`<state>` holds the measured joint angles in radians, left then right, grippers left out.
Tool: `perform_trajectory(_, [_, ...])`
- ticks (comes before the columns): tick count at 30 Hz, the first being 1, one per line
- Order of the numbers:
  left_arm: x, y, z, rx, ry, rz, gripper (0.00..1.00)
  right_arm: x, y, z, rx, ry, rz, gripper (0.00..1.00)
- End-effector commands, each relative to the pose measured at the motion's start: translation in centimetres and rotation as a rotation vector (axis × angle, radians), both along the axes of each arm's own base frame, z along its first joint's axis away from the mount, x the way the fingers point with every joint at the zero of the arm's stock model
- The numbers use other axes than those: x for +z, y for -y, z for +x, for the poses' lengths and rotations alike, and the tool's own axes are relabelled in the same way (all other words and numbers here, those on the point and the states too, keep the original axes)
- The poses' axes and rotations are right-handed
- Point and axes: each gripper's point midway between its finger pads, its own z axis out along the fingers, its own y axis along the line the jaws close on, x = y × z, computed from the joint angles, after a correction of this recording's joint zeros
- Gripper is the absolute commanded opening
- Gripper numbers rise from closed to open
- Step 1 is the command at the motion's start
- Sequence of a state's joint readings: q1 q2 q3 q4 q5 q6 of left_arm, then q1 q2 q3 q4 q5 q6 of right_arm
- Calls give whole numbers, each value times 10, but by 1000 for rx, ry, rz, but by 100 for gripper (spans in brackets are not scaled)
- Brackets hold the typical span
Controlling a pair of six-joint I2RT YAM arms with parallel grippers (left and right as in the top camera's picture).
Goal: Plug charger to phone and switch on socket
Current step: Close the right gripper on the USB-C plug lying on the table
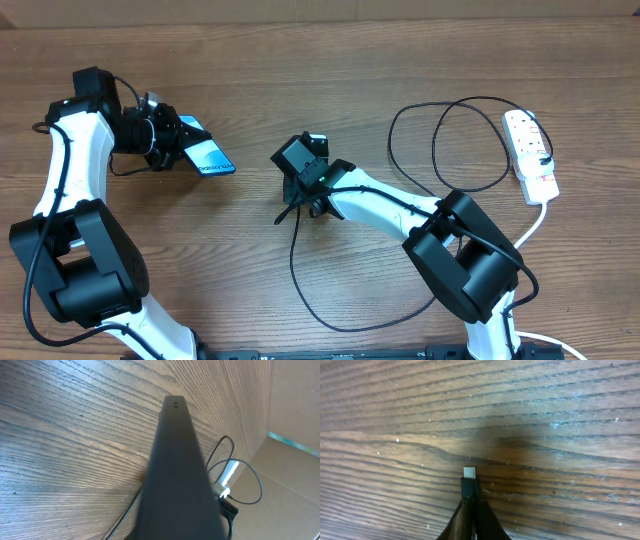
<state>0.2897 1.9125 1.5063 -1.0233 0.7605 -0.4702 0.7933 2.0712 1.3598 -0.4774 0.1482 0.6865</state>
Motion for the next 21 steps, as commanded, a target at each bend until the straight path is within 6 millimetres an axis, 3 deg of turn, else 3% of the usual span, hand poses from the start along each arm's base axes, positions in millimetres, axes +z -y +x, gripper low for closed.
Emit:
perform_trajectory(1, [6, -1, 1, -6, 28, 4, 4, 38, -10, 19, 64, 102, 10, 15])
perform_trajectory(2, [6, -1, 1, -6, 28, 4, 4, 44, -10, 22, 58, 118, 11, 22])
perform_trajectory(5, [6, -1, 0, -7, 28, 4, 4, 49, -10, 25, 52, 135, 8, 28])
perform_trajectory(13, [4, -4, -1, -4, 18, 23, 4, 38, 1, 19, 44, 92, -31, 23])
perform_trajectory(21, [4, -4, -1, -4, 16, 23, 4, 5, -2, 10, 67, 16, -43, 23])
